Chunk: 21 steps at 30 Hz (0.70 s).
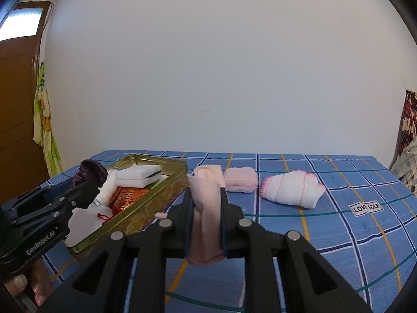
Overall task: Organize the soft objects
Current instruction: 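Lift the pink cloth and purple scrunchie and carry both toward the gold tin, then lower the pink cloth and scrunchie into the gold tin and open both tools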
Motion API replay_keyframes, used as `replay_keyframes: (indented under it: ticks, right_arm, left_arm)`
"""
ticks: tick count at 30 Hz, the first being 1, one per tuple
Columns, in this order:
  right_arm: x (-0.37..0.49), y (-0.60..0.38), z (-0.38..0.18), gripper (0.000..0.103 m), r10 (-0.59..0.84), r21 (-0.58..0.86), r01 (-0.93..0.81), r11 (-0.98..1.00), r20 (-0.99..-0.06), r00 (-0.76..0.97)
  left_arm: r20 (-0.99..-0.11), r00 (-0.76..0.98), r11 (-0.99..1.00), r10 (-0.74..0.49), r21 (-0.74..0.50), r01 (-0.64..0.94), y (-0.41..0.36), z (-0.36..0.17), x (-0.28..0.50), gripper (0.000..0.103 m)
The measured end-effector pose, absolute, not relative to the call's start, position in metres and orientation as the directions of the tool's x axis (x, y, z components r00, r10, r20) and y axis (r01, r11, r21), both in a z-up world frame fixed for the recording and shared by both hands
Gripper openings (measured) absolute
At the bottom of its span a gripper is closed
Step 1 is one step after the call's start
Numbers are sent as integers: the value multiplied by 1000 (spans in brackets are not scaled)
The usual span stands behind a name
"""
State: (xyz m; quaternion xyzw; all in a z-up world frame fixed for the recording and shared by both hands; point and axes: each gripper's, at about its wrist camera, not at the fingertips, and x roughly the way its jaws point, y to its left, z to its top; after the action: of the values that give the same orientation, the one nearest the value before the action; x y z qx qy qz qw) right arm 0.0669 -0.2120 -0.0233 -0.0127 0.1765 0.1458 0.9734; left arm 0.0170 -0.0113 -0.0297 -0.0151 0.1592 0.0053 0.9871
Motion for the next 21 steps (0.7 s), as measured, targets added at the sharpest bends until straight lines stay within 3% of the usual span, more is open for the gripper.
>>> replay_keyframes:
  ticks: [21]
  right_arm:
    - [66, -173, -28, 17, 333, -2, -357, 934, -352, 875]
  left_arm:
    - [-327, 944, 998, 47, -34, -62, 15, -25, 8, 34]
